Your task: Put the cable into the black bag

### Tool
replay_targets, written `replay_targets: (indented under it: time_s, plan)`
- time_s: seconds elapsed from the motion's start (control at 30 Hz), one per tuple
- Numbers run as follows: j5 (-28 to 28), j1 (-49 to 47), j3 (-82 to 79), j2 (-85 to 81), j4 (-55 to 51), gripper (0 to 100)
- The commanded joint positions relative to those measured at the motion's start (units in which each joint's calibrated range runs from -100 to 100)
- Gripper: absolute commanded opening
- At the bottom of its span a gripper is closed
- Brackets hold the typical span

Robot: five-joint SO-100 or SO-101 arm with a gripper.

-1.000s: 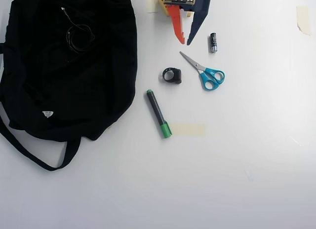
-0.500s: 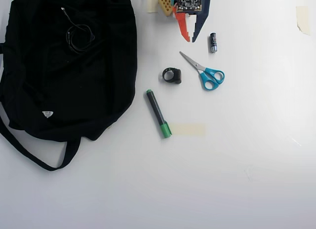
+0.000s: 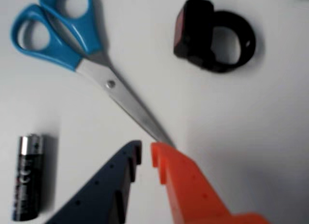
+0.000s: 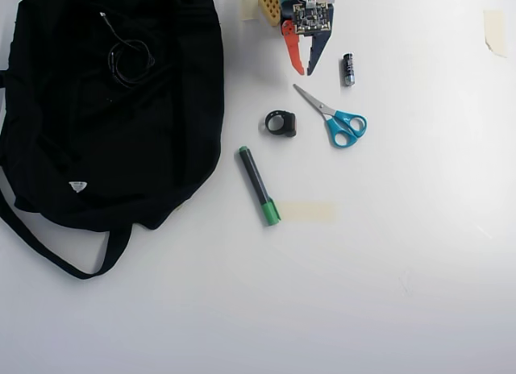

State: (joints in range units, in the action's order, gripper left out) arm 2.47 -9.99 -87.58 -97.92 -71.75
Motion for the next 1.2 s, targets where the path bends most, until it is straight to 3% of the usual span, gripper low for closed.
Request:
replay_targets:
  time_s: [0.0, 0.3, 1.17]
  plan:
    - [-0.21, -0.33, -4.07, -1.33, -0.09, 2]
    - [-0.21, -0.33, -11.61, -1.49, -0.09, 3]
    - [-0.26, 0.19, -11.70, -1.33, -0.17, 2]
